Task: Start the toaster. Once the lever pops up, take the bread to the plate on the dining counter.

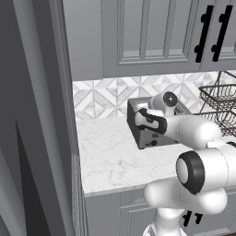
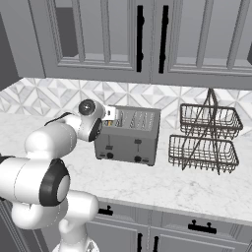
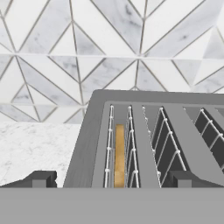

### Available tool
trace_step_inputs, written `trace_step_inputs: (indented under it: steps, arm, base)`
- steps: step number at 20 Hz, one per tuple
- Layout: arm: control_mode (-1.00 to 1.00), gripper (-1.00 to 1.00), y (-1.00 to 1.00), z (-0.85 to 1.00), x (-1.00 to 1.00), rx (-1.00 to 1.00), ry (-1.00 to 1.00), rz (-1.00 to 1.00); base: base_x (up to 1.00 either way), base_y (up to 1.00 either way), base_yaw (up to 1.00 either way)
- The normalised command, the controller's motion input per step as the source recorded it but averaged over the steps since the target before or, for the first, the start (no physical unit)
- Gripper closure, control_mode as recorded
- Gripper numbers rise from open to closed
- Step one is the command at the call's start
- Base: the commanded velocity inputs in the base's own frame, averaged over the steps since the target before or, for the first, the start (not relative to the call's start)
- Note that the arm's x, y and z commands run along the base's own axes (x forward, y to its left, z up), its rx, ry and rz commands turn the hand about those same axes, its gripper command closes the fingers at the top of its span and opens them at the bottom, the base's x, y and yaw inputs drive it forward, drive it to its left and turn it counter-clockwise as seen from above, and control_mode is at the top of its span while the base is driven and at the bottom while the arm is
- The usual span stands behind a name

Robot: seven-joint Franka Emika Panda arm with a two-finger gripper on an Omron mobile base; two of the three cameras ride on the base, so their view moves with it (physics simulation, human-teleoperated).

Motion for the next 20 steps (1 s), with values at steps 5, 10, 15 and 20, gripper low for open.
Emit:
trace_step_inputs:
  steps: [5,10,15,20]
  arm:
    - [-1.00,-1.00,0.00,0.00,0.00,0.00,0.00,0.00]
    - [-1.00,-1.00,0.00,0.00,0.00,0.00,0.00,0.00]
    - [-1.00,-1.00,0.00,0.00,0.00,0.00,0.00,0.00]
    - [-1.00,-1.00,0.00,0.00,0.00,0.00,0.00,0.00]
  base:
    - [0.00,0.00,0.00]
    - [0.00,0.00,0.00]
    - [0.00,0.00,0.00]
    - [0.00,0.00,0.00]
